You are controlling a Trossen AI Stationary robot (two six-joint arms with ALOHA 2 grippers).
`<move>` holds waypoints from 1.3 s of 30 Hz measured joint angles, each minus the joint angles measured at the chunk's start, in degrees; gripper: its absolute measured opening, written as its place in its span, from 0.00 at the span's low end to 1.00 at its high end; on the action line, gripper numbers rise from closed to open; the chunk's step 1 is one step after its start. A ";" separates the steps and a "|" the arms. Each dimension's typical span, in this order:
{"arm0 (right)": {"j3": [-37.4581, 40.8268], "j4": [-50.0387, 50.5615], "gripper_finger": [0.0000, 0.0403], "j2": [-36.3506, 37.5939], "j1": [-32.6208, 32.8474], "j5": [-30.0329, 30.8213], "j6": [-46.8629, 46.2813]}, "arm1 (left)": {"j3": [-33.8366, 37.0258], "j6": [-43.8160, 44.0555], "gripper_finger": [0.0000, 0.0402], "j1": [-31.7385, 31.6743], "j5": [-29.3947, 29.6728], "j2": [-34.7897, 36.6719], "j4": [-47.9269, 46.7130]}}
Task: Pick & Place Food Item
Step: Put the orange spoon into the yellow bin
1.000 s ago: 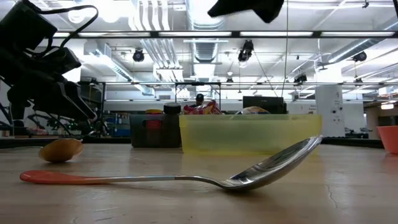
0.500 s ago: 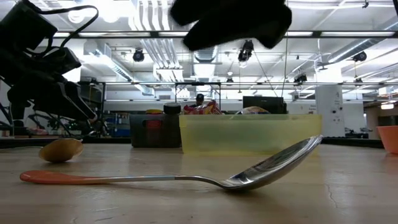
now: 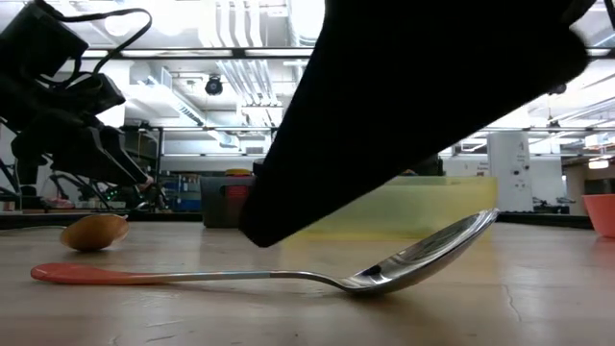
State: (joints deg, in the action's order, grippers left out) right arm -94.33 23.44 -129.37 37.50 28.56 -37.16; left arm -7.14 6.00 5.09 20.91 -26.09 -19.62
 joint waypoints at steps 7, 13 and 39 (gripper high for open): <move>0.65 0.39 0.41 -0.05 0.00 -0.72 -2.70 | 0.00 0.00 0.79 0.02 0.00 0.00 -0.02; 2.09 0.38 0.41 -0.07 -0.66 -0.74 -2.78 | 0.00 0.00 0.79 0.02 0.01 0.02 0.02; 2.76 1.51 0.41 -0.03 -3.17 -7.98 -5.74 | 0.00 0.00 0.79 0.01 0.01 0.00 0.00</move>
State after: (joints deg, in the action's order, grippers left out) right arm -91.57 24.95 -129.40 34.33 20.58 -42.90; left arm -7.14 6.00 5.09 20.92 -26.08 -19.62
